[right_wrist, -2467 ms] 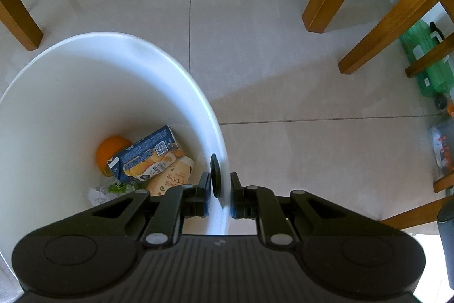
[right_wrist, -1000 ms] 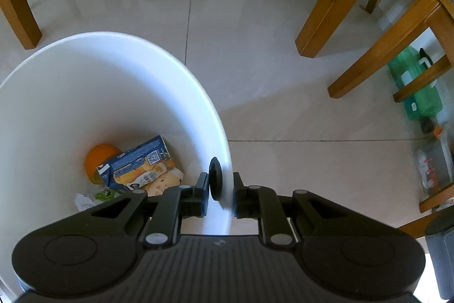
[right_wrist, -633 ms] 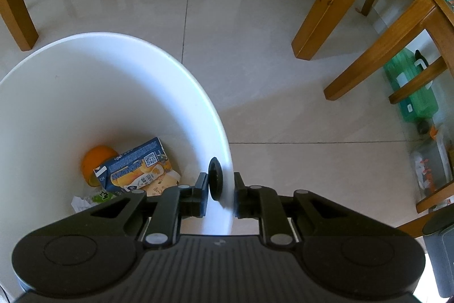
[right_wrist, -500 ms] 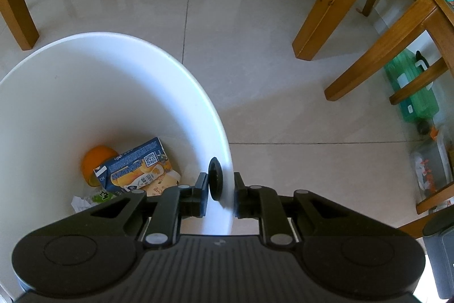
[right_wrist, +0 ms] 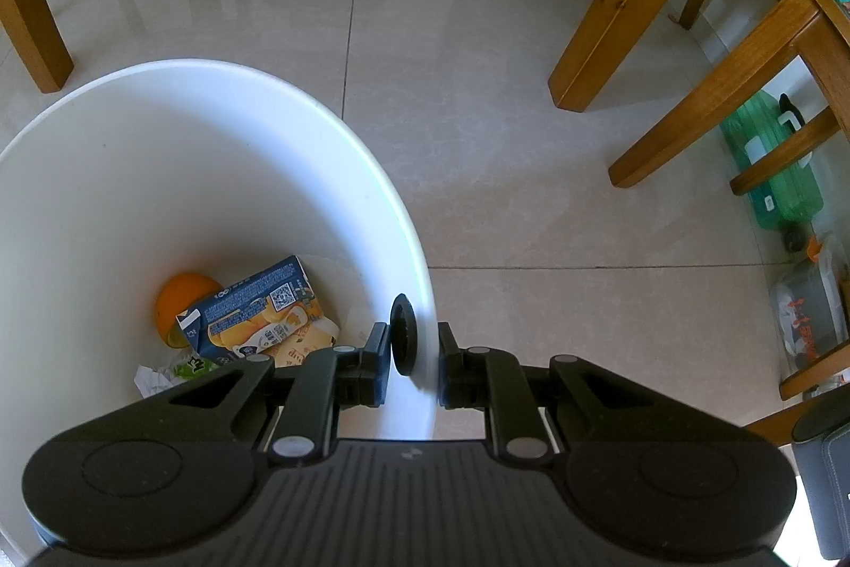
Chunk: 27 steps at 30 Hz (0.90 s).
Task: Collect trash
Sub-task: 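Move the left tool to the orange peel half and close it, then carry the orange peel half with the left tool into the bin and release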
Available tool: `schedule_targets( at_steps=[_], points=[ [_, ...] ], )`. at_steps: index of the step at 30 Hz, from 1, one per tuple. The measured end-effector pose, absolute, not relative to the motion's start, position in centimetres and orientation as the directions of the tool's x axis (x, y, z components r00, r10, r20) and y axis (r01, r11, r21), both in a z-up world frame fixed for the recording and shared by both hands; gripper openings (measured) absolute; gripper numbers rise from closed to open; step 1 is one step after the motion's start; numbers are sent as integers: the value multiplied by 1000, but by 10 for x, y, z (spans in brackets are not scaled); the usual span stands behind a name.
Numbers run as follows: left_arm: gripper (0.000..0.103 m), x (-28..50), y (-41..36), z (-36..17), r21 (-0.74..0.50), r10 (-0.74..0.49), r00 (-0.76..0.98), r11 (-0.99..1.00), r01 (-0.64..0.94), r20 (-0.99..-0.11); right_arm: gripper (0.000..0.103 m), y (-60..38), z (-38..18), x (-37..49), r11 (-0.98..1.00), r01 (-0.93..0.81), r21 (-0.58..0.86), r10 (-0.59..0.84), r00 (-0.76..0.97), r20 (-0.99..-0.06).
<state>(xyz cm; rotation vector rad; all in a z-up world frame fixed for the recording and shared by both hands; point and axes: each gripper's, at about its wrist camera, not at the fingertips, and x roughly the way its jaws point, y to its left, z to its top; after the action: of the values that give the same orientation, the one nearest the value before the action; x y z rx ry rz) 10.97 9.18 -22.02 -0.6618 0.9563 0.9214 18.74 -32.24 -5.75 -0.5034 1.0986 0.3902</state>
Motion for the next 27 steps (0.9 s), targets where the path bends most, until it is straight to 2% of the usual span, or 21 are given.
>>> schedule_targets(
  at_steps=[3,8,17,27],
  points=[
    [79,109,92,-221,-97,346,286,473,-876,-893,20,-323,-58,187,823,-535,-192,51,407,-912],
    [73,110,88,-218,-86,351,284,484,-871,-892,20,-323,-59,187,822,-536,-193,51,407,-912],
    [70,109,90,-204,-74,289,273,549,-832,-918,20,-322,-58,188,822,-537,-193,50,405,-913],
    [69,114,89,-133,-155,158,369,709,-688,-916,20,-320,-57,189,826,-529,-194,43,403,-914]
  ],
)
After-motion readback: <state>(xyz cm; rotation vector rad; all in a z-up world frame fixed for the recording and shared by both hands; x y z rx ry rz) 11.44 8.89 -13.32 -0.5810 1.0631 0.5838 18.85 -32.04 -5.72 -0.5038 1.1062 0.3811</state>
